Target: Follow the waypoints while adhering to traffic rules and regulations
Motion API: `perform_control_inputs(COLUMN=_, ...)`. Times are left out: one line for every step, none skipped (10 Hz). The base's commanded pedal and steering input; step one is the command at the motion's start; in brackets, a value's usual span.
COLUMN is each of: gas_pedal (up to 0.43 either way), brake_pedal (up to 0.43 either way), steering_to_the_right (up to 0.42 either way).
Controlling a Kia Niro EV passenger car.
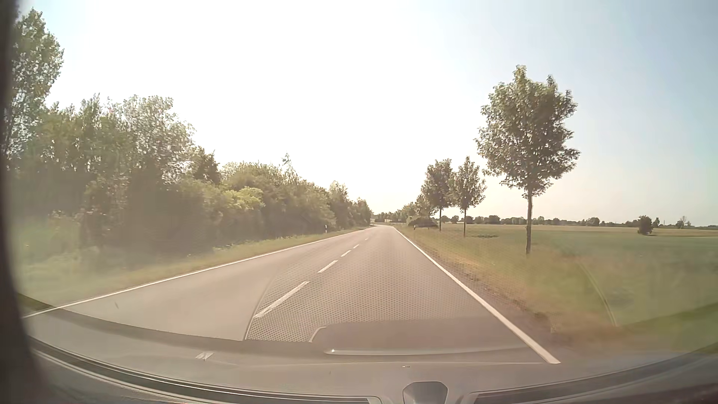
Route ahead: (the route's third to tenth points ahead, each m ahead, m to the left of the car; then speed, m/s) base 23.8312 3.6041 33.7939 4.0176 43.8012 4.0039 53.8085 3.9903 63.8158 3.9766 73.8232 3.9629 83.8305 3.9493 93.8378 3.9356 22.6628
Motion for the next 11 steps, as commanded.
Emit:
perform_control_inputs(gas_pedal=0.248, brake_pedal=0.006, steering_to_the_right=0.003)
perform_control_inputs(gas_pedal=0.248, brake_pedal=0.006, steering_to_the_right=0.003)
perform_control_inputs(gas_pedal=0.248, brake_pedal=0.006, steering_to_the_right=0.003)
perform_control_inputs(gas_pedal=0.248, brake_pedal=0.006, steering_to_the_right=0.003)
perform_control_inputs(gas_pedal=0.248, brake_pedal=0.006, steering_to_the_right=0.003)
perform_control_inputs(gas_pedal=0.260, brake_pedal=0.006, steering_to_the_right=0.003)
perform_control_inputs(gas_pedal=0.260, brake_pedal=0.006, steering_to_the_right=0.003)
perform_control_inputs(gas_pedal=0.260, brake_pedal=0.006, steering_to_the_right=0.003)
perform_control_inputs(gas_pedal=0.260, brake_pedal=0.006, steering_to_the_right=0.003)
perform_control_inputs(gas_pedal=0.260, brake_pedal=0.006, steering_to_the_right=0.003)
perform_control_inputs(gas_pedal=0.260, brake_pedal=0.006, steering_to_the_right=0.003)
